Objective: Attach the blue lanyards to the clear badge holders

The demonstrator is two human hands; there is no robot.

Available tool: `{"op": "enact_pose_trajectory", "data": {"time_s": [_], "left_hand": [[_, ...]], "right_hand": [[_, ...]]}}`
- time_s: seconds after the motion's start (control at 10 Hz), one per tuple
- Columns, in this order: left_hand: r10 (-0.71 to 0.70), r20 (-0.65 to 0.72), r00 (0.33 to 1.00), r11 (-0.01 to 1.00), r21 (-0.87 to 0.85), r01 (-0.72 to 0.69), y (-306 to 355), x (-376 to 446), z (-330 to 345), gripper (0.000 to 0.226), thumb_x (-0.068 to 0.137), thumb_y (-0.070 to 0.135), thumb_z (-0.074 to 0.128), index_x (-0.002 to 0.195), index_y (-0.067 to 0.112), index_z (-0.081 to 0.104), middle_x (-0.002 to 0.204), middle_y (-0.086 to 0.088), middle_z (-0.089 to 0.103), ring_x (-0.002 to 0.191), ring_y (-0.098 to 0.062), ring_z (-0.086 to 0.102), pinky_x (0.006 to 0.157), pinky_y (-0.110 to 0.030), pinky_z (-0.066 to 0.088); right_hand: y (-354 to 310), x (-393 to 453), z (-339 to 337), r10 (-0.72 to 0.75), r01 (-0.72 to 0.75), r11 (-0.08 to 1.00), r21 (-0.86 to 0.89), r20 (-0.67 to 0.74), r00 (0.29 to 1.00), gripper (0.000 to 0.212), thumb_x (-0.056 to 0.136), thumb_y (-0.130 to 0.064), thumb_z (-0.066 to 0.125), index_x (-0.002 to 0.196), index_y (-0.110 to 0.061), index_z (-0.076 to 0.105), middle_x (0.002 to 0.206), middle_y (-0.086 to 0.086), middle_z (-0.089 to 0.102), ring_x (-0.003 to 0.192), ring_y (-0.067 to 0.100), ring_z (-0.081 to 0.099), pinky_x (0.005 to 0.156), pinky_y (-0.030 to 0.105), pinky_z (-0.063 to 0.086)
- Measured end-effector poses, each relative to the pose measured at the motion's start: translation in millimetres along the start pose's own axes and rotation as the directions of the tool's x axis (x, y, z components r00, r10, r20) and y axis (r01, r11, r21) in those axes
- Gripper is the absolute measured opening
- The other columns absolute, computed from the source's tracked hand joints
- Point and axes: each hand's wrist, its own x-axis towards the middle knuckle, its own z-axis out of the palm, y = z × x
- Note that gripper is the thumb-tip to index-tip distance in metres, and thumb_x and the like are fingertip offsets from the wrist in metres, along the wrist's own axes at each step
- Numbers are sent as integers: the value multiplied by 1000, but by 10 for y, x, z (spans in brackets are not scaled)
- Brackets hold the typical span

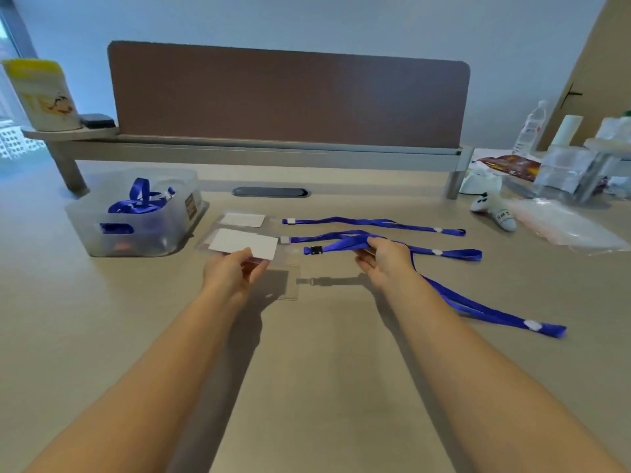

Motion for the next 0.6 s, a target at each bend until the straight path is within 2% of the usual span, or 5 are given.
{"op": "enact_pose_trajectory", "data": {"time_s": [0.1,0.2,0.4,0.5,0.6], "left_hand": [[-6,-84,996,995,95,14,128,45,-314,36,90,3,48,127,0,45,107,-14,57,93,-23,57,80,-33,50],[0,-86,996,997,78,7,187,102,-476,35,91,1,45,127,2,44,99,-11,58,105,-28,56,86,-37,47],[-74,-38,997,986,146,79,145,138,-529,37,92,-1,43,129,-2,38,82,-13,55,77,-22,57,91,-41,42],[-133,-32,991,965,225,137,186,126,-590,38,94,10,44,129,-1,36,91,-17,55,89,-29,59,88,-43,45],[-173,-4,985,894,420,158,266,19,-714,41,93,26,46,123,0,40,83,-17,55,73,-26,57,60,-32,57]], "right_hand": [[217,-67,219,78,-76,996,-39,54,995,38,92,-1,44,131,0,42,98,15,64,114,29,60,91,37,45],[356,-73,354,132,-127,989,-74,61,989,42,93,-4,46,134,-3,40,76,8,56,102,25,61,91,38,48],[383,-20,277,154,-150,977,-150,15,988,46,92,0,44,137,-3,36,76,12,55,98,25,61,81,40,50],[372,-80,232,172,-161,948,-274,15,985,36,93,-3,45,128,2,44,77,14,56,95,26,63,79,35,51],[373,-143,144,161,-137,880,-454,12,987,28,92,-7,47,118,3,51,79,14,58,77,22,62,72,31,52]]}}
